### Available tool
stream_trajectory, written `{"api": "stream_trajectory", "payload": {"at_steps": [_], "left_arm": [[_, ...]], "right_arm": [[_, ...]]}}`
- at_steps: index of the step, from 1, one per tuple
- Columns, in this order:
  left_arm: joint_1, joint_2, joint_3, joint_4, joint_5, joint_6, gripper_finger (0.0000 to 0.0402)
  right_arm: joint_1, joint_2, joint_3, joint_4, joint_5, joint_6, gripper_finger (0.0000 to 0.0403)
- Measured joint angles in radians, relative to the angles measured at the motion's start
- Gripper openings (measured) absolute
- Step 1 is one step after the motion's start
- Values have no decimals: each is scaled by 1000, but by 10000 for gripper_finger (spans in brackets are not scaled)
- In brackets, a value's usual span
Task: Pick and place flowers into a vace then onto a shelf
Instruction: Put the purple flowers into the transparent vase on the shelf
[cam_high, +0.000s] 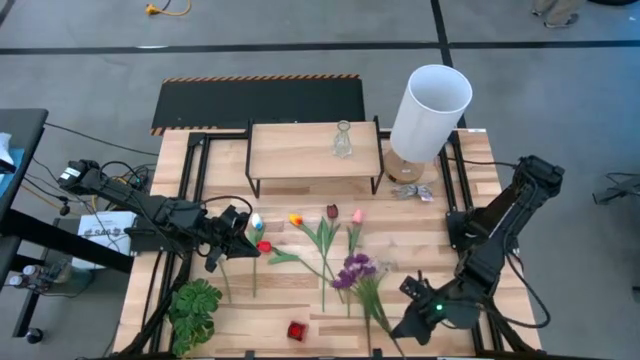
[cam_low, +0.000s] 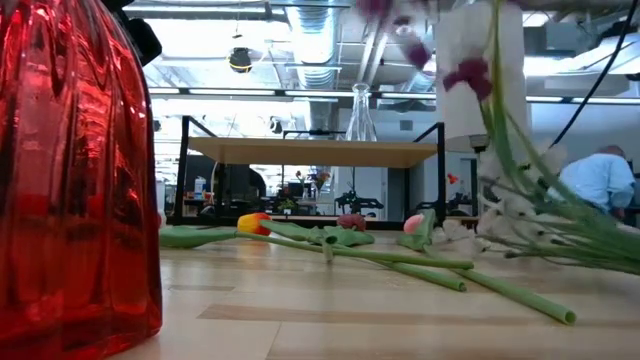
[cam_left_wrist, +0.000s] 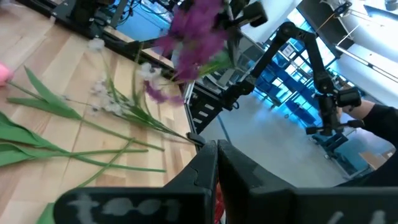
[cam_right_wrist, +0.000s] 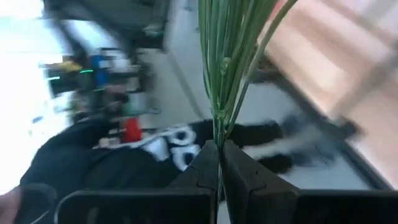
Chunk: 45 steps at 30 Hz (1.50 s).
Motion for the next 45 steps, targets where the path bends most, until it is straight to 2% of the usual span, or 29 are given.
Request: {"api": "stream_trajectory", "payload": {"at_steps": [3, 6, 11, 20, 25, 34, 41, 45], "left_arm": [[0, 0, 0, 0, 0, -19, 0], [0, 0, 0, 0, 0, -24, 0], [0, 0, 0, 0, -2, -24, 0], [0, 0, 0, 0, -4, -9, 0], [0, 0, 0, 0, -13, 20, 0], [0, 0, 0, 0, -15, 39, 0], [0, 0, 0, 0, -83, 66, 0], [0, 0, 0, 0, -125, 65, 0]], "right_arm": [[-11, -5, -1, 8, 19, -27, 0], [-18, -25, 0, 11, 85, -70, 0], [-40, -67, 0, 62, 238, -262, 0], [-138, -163, 0, 60, 362, -496, 0], [-259, -204, 0, 60, 425, -691, 0], [-541, -226, 42, 60, 394, -1074, 0], [-745, -119, 189, 131, 405, -1409, 0], [-828, -19, 294, 158, 528, -1581, 0]]}}
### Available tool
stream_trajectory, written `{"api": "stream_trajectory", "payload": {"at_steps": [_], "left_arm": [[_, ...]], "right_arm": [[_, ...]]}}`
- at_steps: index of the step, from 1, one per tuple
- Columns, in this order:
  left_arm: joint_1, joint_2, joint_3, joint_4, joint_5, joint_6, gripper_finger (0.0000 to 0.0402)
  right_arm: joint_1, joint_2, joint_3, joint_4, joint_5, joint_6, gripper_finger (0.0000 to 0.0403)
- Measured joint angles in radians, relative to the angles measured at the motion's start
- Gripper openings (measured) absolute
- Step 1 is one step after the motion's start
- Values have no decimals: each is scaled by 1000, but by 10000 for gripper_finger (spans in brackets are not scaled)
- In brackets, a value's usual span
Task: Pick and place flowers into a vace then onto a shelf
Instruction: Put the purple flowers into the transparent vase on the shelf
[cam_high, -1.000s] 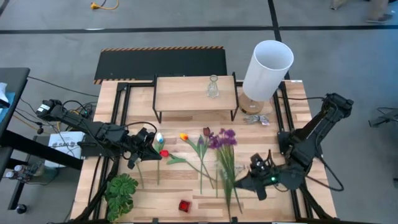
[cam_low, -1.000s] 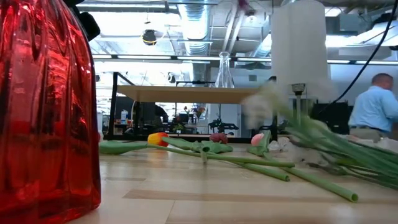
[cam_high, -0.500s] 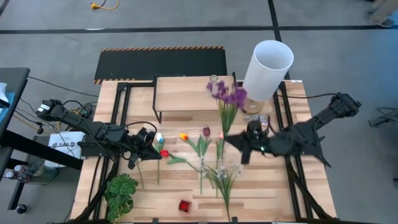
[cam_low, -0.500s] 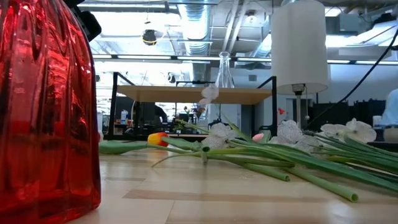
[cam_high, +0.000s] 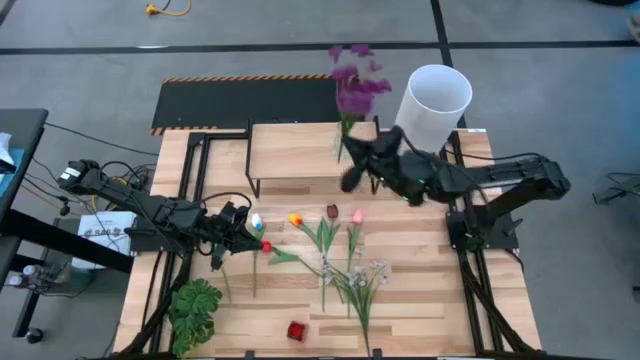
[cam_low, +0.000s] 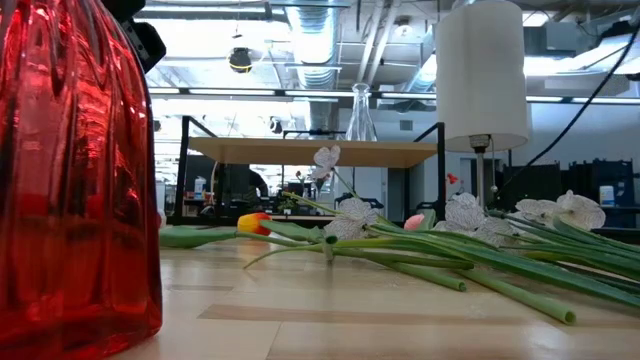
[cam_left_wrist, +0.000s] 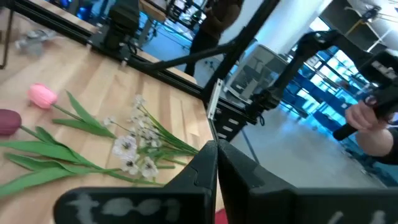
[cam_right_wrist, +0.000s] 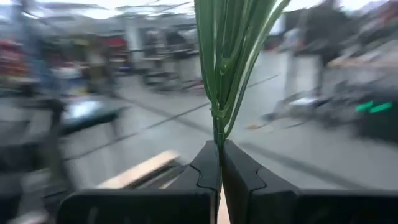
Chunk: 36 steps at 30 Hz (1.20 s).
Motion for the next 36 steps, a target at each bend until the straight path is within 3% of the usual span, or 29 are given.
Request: {"api": "stream_trajectory", "payload": {"at_steps": [5, 14, 25, 30, 36], "left_arm": [[0, 0, 0, 8, -80, -7, 0], [0, 0, 0, 8, -121, -7, 0], [0, 0, 0, 7, -115, -8, 0], [0, 0, 0, 7, -115, -7, 0], [0, 0, 0, 7, -115, -7, 0]], "right_arm": [[-92, 118, 103, 31, 86, -123, 0], [-211, 241, 128, 57, 116, -107, 0], [-217, 252, 128, 140, 143, -220, 0], [-217, 250, 129, 129, 203, -261, 0], [-225, 250, 129, 73, 186, -211, 0]]}}
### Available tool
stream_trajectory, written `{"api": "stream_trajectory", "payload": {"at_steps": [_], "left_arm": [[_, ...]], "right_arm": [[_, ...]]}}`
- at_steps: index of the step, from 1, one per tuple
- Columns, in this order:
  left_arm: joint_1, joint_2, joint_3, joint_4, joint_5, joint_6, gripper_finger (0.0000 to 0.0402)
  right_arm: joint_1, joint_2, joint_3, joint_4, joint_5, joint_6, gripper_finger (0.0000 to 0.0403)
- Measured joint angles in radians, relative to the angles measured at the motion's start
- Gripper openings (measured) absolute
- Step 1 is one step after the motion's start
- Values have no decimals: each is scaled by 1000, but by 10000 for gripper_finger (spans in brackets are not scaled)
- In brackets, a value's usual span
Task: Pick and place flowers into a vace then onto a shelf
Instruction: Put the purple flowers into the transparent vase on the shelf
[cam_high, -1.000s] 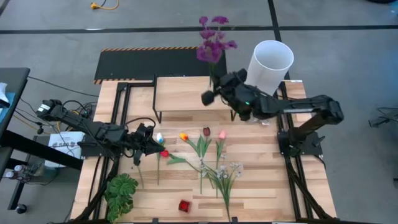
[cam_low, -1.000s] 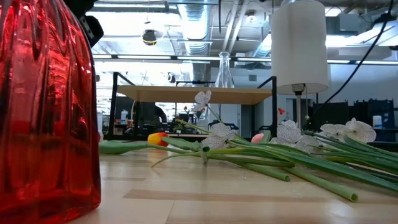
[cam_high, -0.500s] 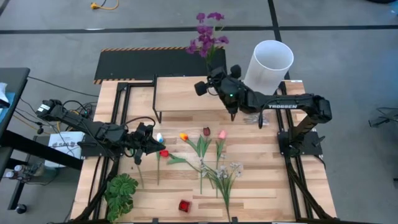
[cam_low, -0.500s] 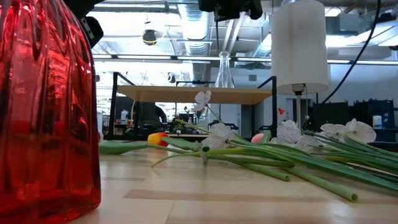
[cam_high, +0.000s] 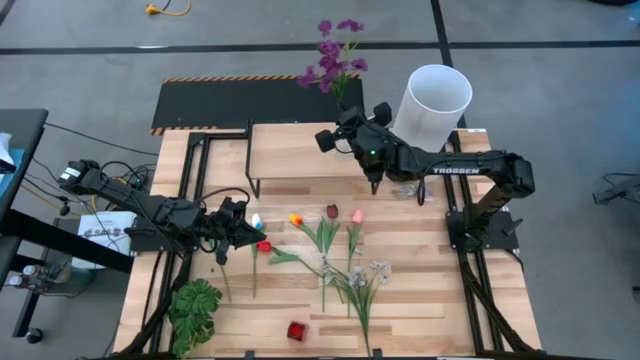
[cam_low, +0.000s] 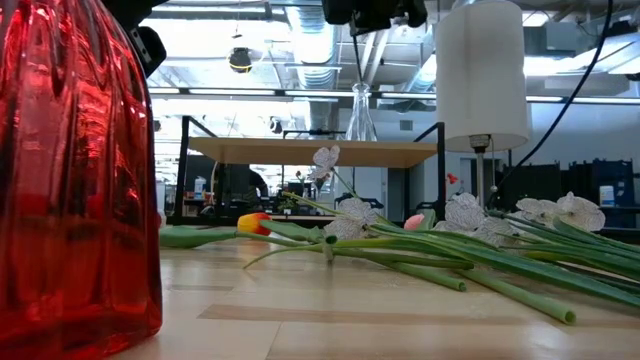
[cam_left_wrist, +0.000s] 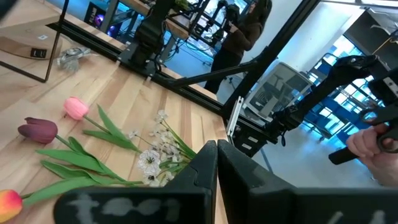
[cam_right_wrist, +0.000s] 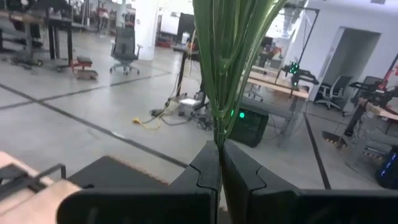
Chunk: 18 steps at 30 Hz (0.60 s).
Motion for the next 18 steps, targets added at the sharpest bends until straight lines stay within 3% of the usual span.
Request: {"api": "stream_trajectory", "payload": {"at_steps": [12, 18], "left_arm": [[0, 0, 0, 0, 1, 1, 0], [0, 0, 0, 0, 10, 0, 0]], "right_arm": [[-12, 0, 0, -124, -3, 164, 3], [-18, 0, 0, -186, -3, 249, 36]]}}
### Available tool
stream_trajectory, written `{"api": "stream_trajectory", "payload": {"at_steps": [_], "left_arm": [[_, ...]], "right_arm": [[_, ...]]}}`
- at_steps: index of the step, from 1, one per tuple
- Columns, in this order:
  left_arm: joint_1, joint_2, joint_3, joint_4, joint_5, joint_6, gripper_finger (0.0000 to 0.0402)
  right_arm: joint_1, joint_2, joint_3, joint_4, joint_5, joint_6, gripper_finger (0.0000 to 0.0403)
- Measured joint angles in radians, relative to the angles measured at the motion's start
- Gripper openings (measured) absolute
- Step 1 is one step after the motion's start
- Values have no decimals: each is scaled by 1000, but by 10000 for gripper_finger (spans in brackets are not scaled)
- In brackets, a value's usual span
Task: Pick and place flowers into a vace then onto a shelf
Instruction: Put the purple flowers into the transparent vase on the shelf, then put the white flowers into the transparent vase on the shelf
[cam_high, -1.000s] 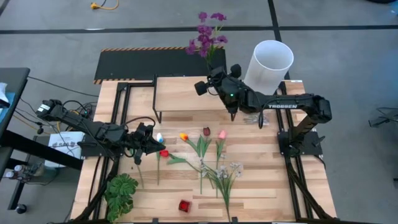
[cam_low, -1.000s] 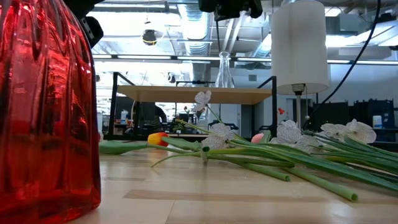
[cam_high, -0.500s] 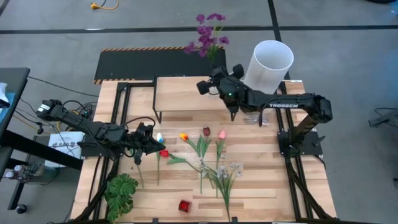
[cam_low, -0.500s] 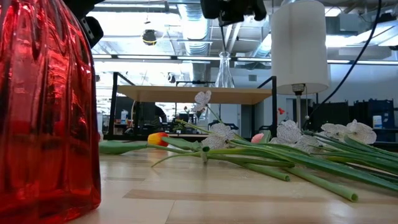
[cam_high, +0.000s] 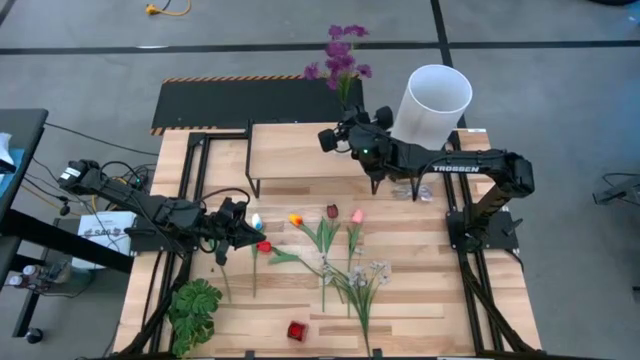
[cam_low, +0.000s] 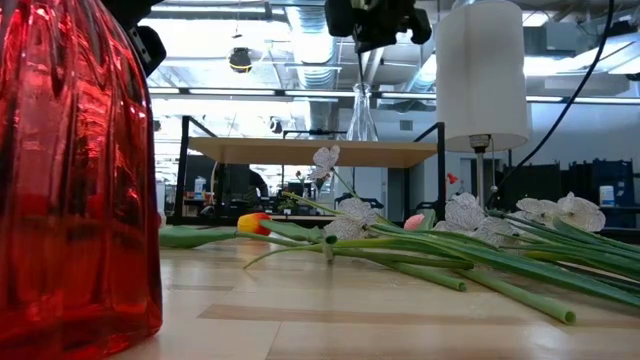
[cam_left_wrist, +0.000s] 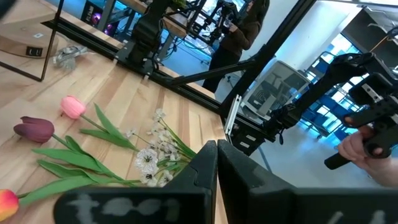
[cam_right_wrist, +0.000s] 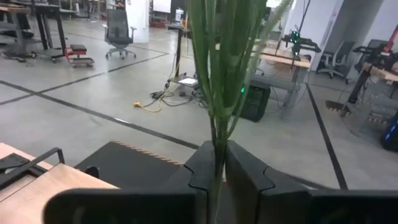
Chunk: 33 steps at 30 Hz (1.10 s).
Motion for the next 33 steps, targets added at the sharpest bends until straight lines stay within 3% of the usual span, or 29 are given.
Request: {"api": "stream_trajectory", "payload": {"at_steps": [8, 19, 33], "left_arm": [[0, 0, 0, 0, 16, -1, 0], [0, 0, 0, 0, 25, -5, 0], [0, 0, 0, -2, 43, -5, 0]], "right_arm": [[0, 0, 0, -89, 0, 132, 86], [49, -3, 0, -186, 4, 266, 124], [213, -71, -1, -280, 106, 349, 171]]}}
